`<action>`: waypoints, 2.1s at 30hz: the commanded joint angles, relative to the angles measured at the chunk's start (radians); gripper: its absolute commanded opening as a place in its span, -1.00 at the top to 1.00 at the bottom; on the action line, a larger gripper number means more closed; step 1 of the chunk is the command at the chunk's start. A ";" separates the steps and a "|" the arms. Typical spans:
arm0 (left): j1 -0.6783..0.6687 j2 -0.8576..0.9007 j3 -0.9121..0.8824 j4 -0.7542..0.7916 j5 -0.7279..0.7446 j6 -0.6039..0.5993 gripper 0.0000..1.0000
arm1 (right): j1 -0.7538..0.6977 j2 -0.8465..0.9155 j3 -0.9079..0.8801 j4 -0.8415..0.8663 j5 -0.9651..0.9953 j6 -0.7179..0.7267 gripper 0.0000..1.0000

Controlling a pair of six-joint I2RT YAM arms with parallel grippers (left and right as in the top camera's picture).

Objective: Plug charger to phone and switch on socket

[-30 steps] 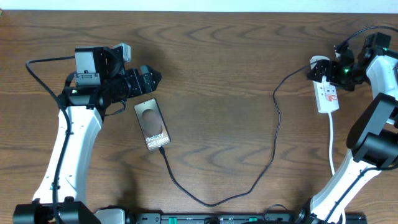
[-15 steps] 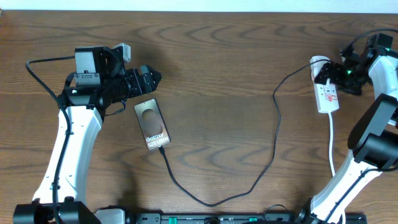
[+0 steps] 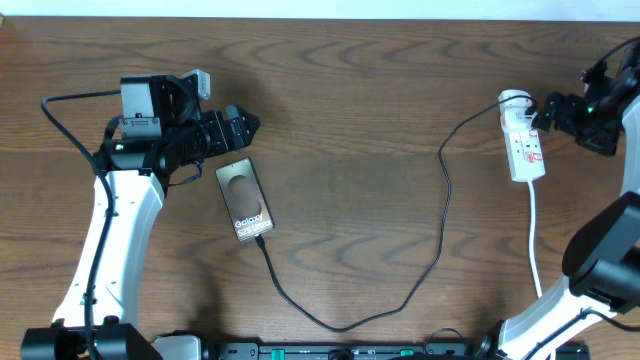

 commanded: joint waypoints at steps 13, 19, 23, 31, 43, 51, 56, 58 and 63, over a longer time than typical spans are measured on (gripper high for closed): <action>0.002 -0.016 -0.001 -0.002 0.001 -0.006 -0.86 | -0.003 -0.253 0.011 -0.192 0.008 0.165 -0.98; 0.002 -0.016 -0.001 -0.002 0.001 -0.006 -0.85 | -0.003 -0.329 0.011 -0.216 0.008 0.167 -0.99; 0.002 -0.016 -0.001 -0.002 0.001 -0.006 -0.85 | -0.003 -0.336 0.011 -0.222 -0.003 0.167 -0.99; 0.002 -0.016 -0.001 -0.002 0.001 -0.006 -0.85 | -0.003 -0.335 0.011 -0.222 0.000 0.167 -0.98; 0.002 -0.016 -0.001 -0.002 0.001 -0.006 -0.85 | -0.003 -0.335 0.011 -0.222 0.000 0.167 -0.98; 0.002 -0.051 -0.026 -0.055 -0.187 0.021 -0.85 | -0.003 -0.335 0.011 -0.222 0.000 0.167 -0.99; -0.010 -0.186 -0.167 0.022 -0.284 0.021 -0.85 | -0.003 -0.335 0.011 -0.222 0.000 0.167 -0.98; -0.018 -0.269 -0.257 0.117 -0.292 0.030 -0.86 | -0.003 -0.335 0.011 -0.222 0.000 0.167 -0.99; -0.027 -0.498 -0.496 0.414 -0.292 0.036 -0.86 | -0.003 -0.335 0.011 -0.222 0.000 0.167 -0.99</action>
